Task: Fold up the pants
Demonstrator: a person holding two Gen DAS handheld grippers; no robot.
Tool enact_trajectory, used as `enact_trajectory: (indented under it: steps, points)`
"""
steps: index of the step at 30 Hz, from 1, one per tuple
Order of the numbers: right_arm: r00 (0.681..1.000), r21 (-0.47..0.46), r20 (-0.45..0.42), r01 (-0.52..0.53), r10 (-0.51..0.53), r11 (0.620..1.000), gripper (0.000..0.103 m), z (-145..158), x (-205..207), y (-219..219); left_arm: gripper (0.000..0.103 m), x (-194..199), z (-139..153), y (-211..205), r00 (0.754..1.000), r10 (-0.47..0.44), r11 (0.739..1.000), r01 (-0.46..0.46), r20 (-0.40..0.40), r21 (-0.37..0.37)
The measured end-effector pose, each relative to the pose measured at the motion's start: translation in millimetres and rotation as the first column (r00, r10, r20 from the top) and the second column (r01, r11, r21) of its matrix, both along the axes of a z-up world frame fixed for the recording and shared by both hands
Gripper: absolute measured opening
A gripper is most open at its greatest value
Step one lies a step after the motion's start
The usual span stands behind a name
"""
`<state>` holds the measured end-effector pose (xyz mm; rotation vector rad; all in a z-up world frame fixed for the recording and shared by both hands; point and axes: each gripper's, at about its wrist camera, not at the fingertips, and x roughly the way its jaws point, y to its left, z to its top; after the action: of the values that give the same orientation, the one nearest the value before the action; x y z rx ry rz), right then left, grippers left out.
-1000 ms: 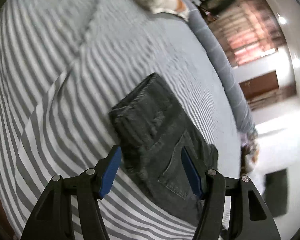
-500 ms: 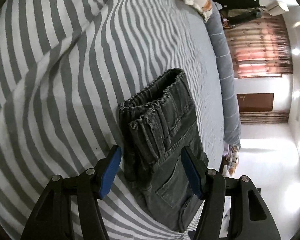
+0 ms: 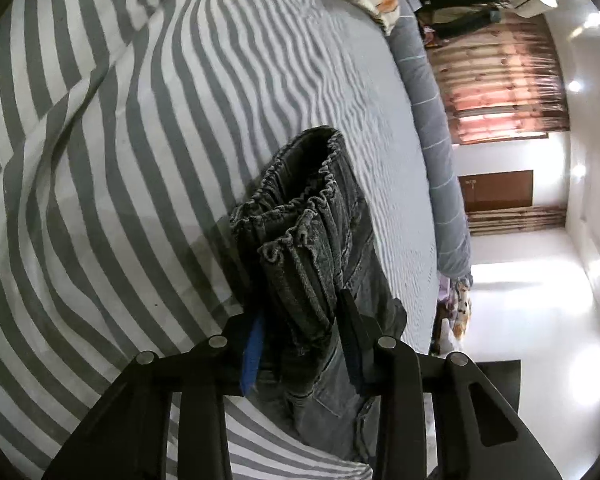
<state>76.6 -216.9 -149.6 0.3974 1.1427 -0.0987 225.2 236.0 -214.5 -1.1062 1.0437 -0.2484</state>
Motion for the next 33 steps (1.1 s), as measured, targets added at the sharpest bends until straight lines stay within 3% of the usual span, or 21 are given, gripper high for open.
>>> enact_trajectory:
  steps: [8,14,19,23,28,33]
  points:
    - [1.000,0.007,-0.009,-0.008,0.008,1.000,0.058,-5.2,1.1,0.4,0.036,-1.1,-17.6,3.2,0.996,0.024,1.000,-0.025,-0.084,-0.007]
    - [1.000,-0.003,-0.009,0.009,-0.009,1.000,0.058,-7.4,5.6,-5.2,0.044,-2.1,-15.4,-0.7,0.995,0.019,0.999,-0.017,-0.093,0.027]
    - [0.999,-0.065,0.003,0.034,-0.034,0.997,0.058,-6.4,13.8,-8.7,0.044,-2.9,-12.8,-3.0,0.997,0.025,0.999,-0.022,-0.079,0.046]
    - [0.999,-0.130,-0.030,0.013,-0.018,0.991,0.058,-16.0,25.4,-5.8,0.038,-6.5,-9.8,-2.8,0.997,0.031,0.997,-0.026,-0.069,0.071]
    - [0.999,-0.177,-0.053,-0.023,0.014,0.984,0.065,-23.1,33.1,3.7,0.034,-8.8,5.5,-11.8,0.999,0.028,0.984,-0.020,-0.042,0.178]
    - [0.998,-0.183,-0.056,-0.043,0.033,0.982,0.069,-27.2,36.7,5.8,0.031,-11.4,29.3,-34.1,1.000,0.017,0.940,-0.015,-0.003,0.342]
